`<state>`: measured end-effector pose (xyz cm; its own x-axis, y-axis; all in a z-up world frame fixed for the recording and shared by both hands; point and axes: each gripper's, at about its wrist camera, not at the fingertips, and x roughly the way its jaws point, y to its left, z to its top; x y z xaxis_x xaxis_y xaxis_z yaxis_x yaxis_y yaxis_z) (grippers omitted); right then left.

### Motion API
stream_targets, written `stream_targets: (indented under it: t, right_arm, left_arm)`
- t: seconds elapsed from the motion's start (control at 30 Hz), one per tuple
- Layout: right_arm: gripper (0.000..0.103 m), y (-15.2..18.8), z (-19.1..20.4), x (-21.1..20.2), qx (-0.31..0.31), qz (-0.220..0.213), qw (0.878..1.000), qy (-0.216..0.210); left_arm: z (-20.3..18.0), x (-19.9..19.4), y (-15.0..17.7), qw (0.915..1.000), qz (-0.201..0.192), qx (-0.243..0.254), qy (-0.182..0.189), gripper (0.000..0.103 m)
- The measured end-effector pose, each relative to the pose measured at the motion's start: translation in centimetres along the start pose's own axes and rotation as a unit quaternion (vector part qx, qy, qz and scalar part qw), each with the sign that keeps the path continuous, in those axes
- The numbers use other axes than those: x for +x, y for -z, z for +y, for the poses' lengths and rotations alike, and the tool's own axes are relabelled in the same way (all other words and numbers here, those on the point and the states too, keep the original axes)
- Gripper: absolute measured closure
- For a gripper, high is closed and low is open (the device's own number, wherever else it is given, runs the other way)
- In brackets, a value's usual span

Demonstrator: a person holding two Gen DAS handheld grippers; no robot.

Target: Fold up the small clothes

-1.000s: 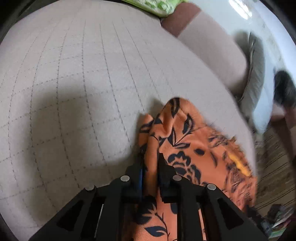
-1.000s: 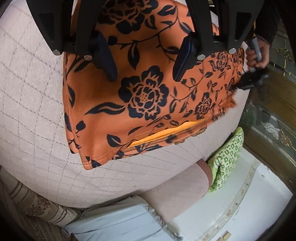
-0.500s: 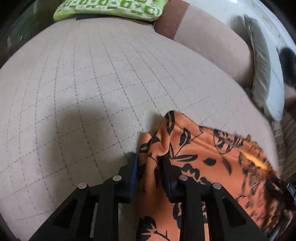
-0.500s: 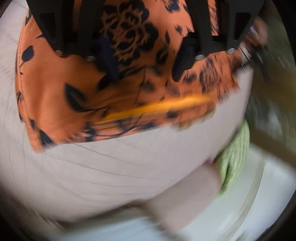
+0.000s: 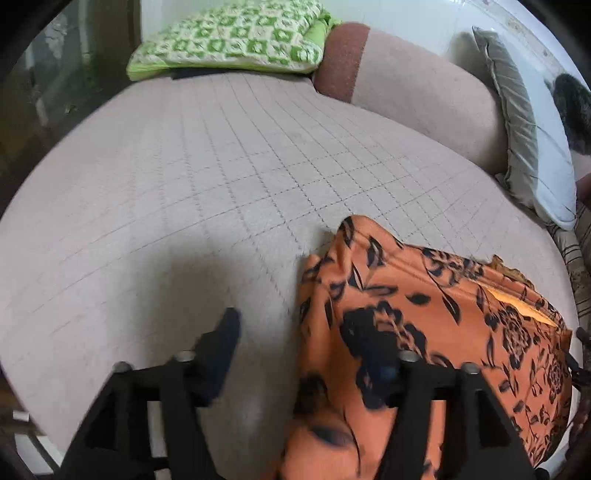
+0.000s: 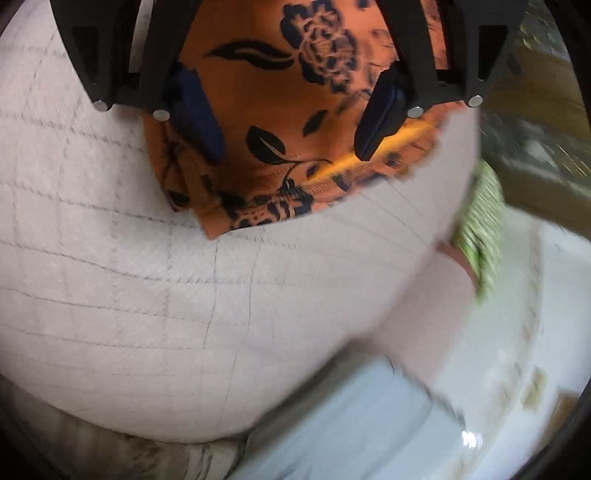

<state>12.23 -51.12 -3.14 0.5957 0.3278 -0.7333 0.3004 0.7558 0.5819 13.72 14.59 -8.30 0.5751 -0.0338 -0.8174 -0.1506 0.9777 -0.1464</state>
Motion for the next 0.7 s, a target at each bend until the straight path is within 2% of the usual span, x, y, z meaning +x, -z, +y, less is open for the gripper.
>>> stream_targets:
  t: [0.1, 0.13, 0.17, 0.23, 0.4, 0.5, 0.57, 0.7]
  right_arm:
    - [0.026, 3.0, 2.1, -3.7, -0.039, -0.019, 0.999, -0.016]
    - [0.026, 4.5, 2.5, -4.8, -0.050, -0.022, 0.998, -0.018]
    - [0.026, 6.3, 2.9, -5.9, -0.056, -0.021, 0.998, -0.019]
    - [0.026, 10.1, 2.4, -7.8, -0.043, -0.017, 0.999, -0.021]
    - [0.026, 16.6, -0.1, -9.5, -0.005, 0.027, 1.000, -0.009]
    - [0.026, 18.6, -2.2, -9.1, 0.019, 0.043, 0.999, 0.007]
    - [0.026, 19.2, -3.6, -8.5, 0.059, 0.050, 0.997, 0.008]
    - [0.026, 18.7, -5.4, -8.1, 0.124, 0.026, 0.991, -0.037]
  left_arm:
    - [-0.6, -2.5, 2.3, 0.9998, -0.019, 0.005, 0.006, 0.030]
    - [-1.2, -3.4, 3.4, 0.9995, -0.028, 0.007, 0.012, 0.023]
    - [-2.9, -3.7, 4.2, 0.9991, -0.036, 0.012, 0.021, 0.022]
    - [-4.6, -4.4, 5.9, 0.9980, -0.041, 0.034, 0.034, 0.022]
    - [-8.9, -5.2, 8.9, 0.9919, -0.037, 0.112, 0.048, 0.022]
    - [-11.3, -5.0, 10.1, 0.9875, -0.034, 0.145, 0.054, 0.022]
    - [-12.4, -4.6, 11.2, 0.9846, -0.027, 0.166, 0.047, 0.022]
    - [-13.5, -2.3, 12.4, 0.9812, -0.007, 0.191, 0.030, 0.022]
